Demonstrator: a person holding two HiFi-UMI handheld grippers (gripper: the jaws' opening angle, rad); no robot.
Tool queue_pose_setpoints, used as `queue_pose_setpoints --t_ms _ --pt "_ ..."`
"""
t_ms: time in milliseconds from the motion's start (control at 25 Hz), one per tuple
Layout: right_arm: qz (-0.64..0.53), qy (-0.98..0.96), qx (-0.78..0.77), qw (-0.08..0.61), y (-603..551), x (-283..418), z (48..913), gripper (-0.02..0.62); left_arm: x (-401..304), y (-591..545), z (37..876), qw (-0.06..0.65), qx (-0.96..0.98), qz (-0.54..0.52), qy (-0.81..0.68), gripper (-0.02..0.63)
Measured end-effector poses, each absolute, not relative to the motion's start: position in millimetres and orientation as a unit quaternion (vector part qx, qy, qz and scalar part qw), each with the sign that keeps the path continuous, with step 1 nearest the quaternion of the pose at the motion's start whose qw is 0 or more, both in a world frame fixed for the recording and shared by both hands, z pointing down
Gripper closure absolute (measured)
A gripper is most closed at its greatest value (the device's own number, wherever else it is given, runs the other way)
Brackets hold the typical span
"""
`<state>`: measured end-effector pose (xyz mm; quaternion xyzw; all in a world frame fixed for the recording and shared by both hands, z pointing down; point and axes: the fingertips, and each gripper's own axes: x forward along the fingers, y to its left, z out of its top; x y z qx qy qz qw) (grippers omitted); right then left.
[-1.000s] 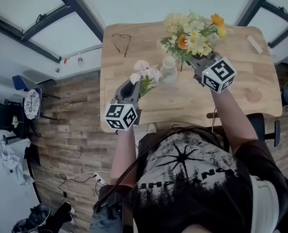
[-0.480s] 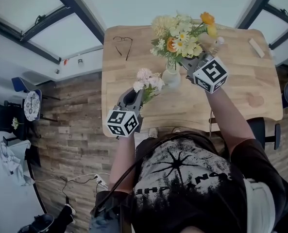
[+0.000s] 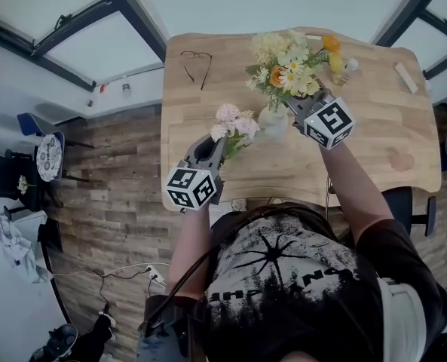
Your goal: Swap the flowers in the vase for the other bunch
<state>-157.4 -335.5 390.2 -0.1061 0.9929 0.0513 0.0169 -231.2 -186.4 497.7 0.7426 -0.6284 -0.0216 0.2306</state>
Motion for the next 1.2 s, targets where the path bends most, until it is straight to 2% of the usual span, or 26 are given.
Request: queue_pose_setpoints --t_ms 640,1200 --pt "0.066 0.992 -0.107 -0.017 -322 -148 449 0.512 -230 -191 520 0.257 0.749 -0.002 -0.610 0.548" --pt "0.038 0.990 -0.127 -0.041 -320 -139 485 0.430 -237 -187 529 0.265 0.743 0.010 -0.614 0.548"
